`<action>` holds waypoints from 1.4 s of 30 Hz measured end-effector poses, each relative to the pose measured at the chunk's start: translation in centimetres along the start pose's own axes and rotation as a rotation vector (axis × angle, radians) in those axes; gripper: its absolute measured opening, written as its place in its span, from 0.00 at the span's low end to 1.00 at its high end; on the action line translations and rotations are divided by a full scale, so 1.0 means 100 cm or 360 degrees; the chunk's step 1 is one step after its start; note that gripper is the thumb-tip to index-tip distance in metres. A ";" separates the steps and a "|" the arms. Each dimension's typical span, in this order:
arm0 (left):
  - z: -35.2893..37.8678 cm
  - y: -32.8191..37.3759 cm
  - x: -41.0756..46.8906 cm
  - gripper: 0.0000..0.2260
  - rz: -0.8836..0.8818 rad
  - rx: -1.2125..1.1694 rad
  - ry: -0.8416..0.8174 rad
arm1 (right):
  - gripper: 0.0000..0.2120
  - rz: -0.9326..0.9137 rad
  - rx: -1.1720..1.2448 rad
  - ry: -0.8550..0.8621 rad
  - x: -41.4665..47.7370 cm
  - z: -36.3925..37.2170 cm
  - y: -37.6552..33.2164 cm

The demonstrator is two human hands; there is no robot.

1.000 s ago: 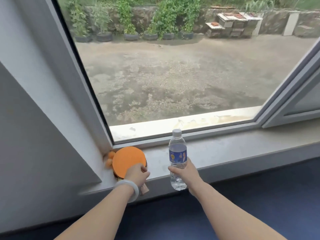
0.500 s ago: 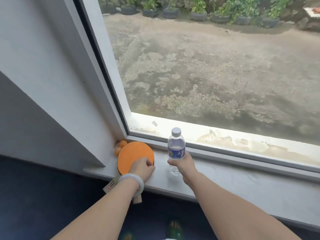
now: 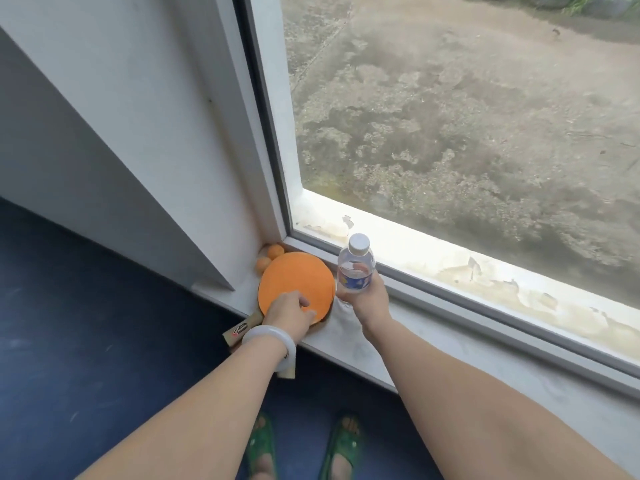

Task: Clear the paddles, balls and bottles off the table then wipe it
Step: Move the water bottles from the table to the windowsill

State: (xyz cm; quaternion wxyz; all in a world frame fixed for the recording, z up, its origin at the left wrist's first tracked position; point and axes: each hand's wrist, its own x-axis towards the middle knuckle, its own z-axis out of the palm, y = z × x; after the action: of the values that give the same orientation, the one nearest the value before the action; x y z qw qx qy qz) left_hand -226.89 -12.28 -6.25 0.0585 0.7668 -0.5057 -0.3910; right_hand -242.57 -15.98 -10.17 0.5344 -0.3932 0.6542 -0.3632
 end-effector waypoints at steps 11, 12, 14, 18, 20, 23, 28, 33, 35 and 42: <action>-0.009 0.002 -0.003 0.11 0.0037 0.0034 0.0014 | 0.32 0.0205 -0.0359 0.0096 -0.002 -0.014 0.035; -0.009 0.003 -0.003 0.11 0.0041 0.0029 0.0014 | 0.31 0.0218 -0.0324 0.0071 -0.001 -0.014 0.035; -0.009 0.002 -0.002 0.11 0.0042 0.0027 0.0013 | 0.29 0.0235 -0.0238 0.0030 0.001 -0.014 0.033; -0.008 -0.002 0.000 0.10 0.0027 0.0024 0.0016 | 0.27 0.0194 -0.0127 0.0082 0.007 -0.007 0.029; -0.007 -0.005 -0.001 0.10 0.0019 0.0030 0.0015 | 0.28 0.0216 -0.0122 0.0121 0.009 -0.002 0.030; -0.007 -0.008 -0.001 0.11 0.0010 0.0032 0.0006 | 0.30 0.0289 -0.0066 0.0174 0.009 0.002 0.033; -0.008 -0.009 -0.002 0.11 0.0015 0.0038 -0.0011 | 0.29 0.0306 -0.0082 0.0174 0.008 0.000 0.030; -0.011 -0.003 -0.002 0.11 0.0017 0.0045 -0.0017 | 0.30 0.0284 -0.0060 0.0180 0.003 -0.001 0.027; -0.010 -0.002 -0.003 0.11 0.0024 0.0045 -0.0015 | 0.30 0.0295 -0.0063 0.0190 -0.002 -0.003 0.028; -0.007 0.003 -0.008 0.12 0.0029 0.0054 -0.0001 | 0.30 0.0316 -0.0178 0.0229 -0.018 -0.009 0.029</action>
State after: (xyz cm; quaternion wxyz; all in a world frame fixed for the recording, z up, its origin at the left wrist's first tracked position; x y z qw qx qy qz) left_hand -226.85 -11.98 -5.18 0.0488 0.7630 -0.5191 -0.3820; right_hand -243.62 -13.04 -11.89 0.4967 -0.3287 0.7457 -0.2986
